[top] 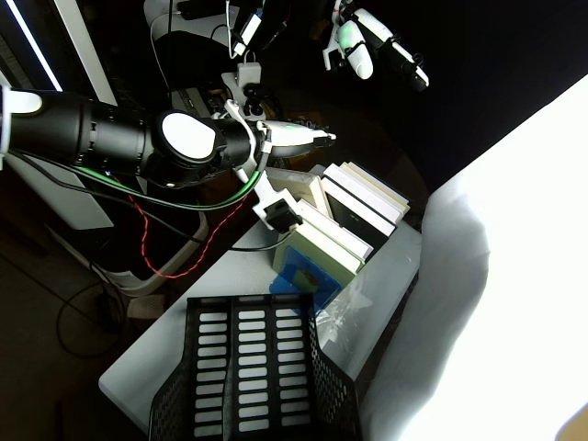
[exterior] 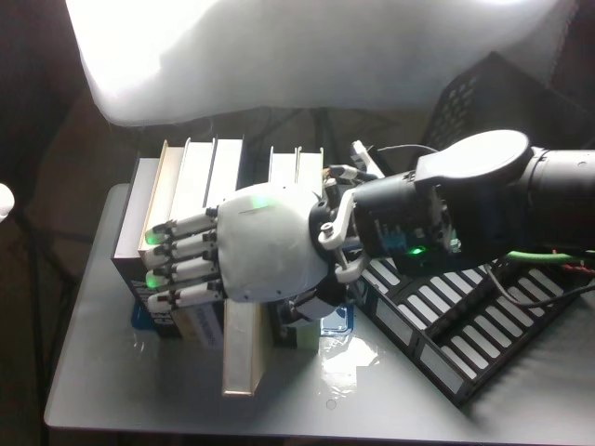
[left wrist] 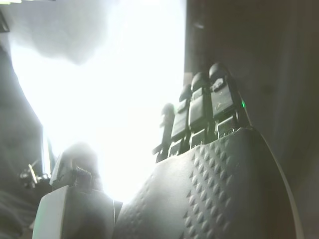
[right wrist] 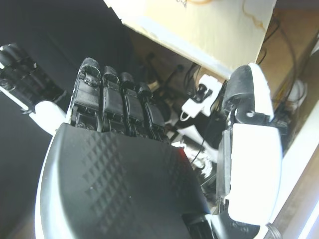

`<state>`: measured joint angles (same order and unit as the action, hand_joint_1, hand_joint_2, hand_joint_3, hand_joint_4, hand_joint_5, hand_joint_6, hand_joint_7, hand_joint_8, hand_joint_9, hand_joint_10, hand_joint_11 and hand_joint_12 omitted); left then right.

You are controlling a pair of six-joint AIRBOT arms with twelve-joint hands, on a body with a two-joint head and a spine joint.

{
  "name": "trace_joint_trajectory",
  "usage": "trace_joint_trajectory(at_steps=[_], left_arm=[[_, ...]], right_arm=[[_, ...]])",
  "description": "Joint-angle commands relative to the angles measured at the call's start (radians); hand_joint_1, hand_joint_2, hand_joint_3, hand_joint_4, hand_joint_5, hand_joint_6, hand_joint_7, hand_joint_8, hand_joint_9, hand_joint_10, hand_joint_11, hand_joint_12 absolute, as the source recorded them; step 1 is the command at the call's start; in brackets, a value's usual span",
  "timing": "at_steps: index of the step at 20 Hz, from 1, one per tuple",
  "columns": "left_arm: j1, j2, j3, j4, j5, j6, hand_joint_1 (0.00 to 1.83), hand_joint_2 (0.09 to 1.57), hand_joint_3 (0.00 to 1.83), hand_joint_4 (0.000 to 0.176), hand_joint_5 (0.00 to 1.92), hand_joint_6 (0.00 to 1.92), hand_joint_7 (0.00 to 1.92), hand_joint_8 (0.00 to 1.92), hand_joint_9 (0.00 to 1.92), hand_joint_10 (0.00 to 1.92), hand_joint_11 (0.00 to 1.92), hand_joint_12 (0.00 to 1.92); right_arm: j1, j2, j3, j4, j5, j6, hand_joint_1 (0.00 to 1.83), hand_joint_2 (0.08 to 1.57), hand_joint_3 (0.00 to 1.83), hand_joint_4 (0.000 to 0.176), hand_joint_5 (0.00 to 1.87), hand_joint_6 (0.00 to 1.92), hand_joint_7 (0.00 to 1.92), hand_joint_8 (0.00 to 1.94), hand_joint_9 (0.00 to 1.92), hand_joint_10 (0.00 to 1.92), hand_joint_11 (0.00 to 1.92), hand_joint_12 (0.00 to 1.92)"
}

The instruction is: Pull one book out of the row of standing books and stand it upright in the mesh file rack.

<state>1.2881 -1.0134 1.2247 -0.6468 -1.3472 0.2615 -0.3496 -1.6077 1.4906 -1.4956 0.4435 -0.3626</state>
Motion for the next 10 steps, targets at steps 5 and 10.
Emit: trace_joint_trajectory(at_steps=[5,10], left_arm=[[0.000,0.005,0.009,-0.010,-0.123,-0.005,0.39,1.37,0.01,0.000,0.02,0.01,0.00,0.00,0.00,0.00,0.00,0.00],[0.001,0.003,0.006,-0.012,-0.126,-0.005,0.37,1.38,0.01,0.000,0.03,0.01,0.00,0.00,0.00,0.00,0.00,0.00]], right_arm=[[0.012,-0.025,0.007,0.013,0.043,-0.002,0.88,1.02,0.00,0.000,0.00,0.00,0.00,0.00,0.00,0.00,0.00,0.00],[-0.003,-0.054,0.024,-0.070,0.043,-0.002,0.87,0.94,0.00,0.000,0.00,0.00,0.00,0.00,0.00,0.00,0.00,0.00]])
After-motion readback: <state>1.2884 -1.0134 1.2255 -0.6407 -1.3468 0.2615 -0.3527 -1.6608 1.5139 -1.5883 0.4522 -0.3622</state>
